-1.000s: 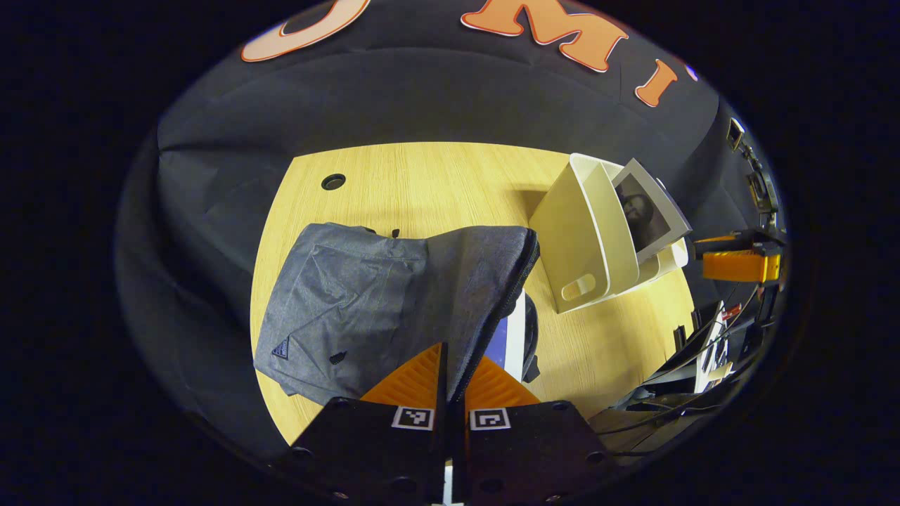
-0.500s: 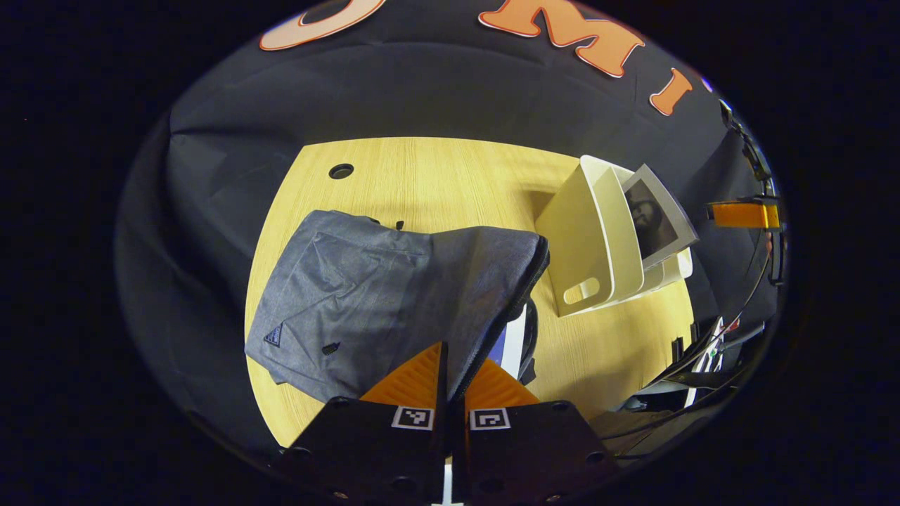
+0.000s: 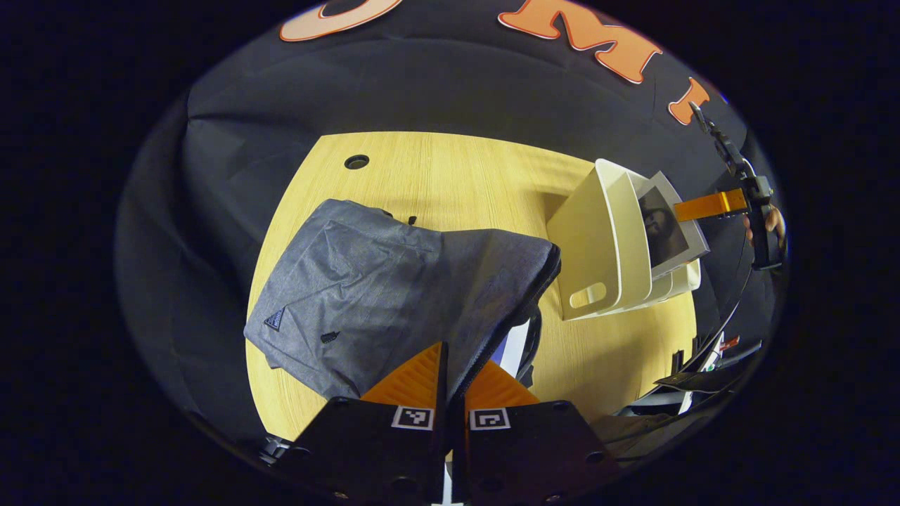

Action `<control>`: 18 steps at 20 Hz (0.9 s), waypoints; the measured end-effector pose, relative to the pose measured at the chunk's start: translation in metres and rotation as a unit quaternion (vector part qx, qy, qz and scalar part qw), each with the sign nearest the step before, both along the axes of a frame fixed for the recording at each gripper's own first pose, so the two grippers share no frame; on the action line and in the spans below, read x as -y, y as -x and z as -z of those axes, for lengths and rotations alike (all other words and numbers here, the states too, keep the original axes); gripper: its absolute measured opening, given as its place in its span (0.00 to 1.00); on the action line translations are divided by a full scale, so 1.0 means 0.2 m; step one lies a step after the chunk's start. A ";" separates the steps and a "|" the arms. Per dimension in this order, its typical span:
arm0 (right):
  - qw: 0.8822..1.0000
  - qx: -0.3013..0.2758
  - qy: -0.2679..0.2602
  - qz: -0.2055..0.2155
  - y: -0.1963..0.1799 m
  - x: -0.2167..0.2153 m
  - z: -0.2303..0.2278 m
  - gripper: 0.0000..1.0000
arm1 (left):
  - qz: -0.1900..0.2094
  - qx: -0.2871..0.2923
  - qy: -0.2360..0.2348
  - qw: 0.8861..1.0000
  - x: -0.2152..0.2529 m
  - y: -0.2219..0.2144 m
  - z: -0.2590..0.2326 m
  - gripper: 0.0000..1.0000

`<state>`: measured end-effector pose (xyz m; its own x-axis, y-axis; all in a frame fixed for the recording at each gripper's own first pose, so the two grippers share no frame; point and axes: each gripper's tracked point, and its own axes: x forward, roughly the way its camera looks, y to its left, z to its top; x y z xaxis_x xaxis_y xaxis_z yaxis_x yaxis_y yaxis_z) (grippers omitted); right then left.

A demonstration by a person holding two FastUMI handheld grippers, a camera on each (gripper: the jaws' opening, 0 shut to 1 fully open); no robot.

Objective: Open the schoolbag, grab two books from the bookshelf and put them into the schoolbag.

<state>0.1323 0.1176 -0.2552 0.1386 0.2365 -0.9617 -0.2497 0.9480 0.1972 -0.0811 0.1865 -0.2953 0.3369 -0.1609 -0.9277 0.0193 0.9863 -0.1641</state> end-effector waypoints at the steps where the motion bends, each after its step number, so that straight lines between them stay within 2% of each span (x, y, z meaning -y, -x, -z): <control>1: 1.000 -0.004 0.004 -0.002 -0.01 0.00 0.03 0.89 | 0.000 -0.001 -0.004 1.000 0.01 -0.01 0.00 0.05; 3: 1.000 -0.015 0.006 0.002 -0.01 -0.01 0.08 0.85 | 0.004 -0.004 -0.017 1.000 0.01 -0.01 -0.02 0.05; 7: 0.999 -0.043 -0.003 0.029 0.01 -0.03 0.18 0.65 | 0.010 -0.008 -0.036 0.999 0.02 -0.02 -0.02 0.05; 8: 0.999 -0.042 0.003 0.030 0.00 -0.01 0.20 0.64 | 0.011 -0.008 -0.037 0.999 0.02 -0.02 -0.03 0.05; 9: 0.998 -0.042 0.011 0.035 -0.01 0.01 0.21 0.72 | 0.009 -0.008 -0.038 0.999 0.02 -0.02 -0.03 0.05; 10: 0.998 -0.036 0.021 0.039 -0.02 0.03 0.21 0.59 | 0.010 -0.009 -0.038 0.999 0.02 -0.01 -0.02 0.05; 11: 0.998 -0.028 0.035 0.043 -0.03 0.07 0.21 0.52 | 0.010 -0.008 -0.038 0.999 0.02 -0.01 -0.02 0.05; 13: 0.998 -0.029 0.030 0.056 -0.01 0.09 0.18 0.41 | 0.014 -0.006 -0.036 0.999 0.02 -0.01 -0.02 0.05; 18: 0.997 -0.012 0.024 0.074 0.04 0.11 0.04 0.40 | 0.040 -0.006 -0.030 0.999 0.01 -0.02 -0.02 0.05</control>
<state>0.1239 0.0961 -0.2631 0.1455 0.1694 -0.9747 -0.1016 0.9826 0.1556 -0.0772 0.1840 -0.2914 0.3130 -0.1316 -0.9406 0.0971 0.9896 -0.1062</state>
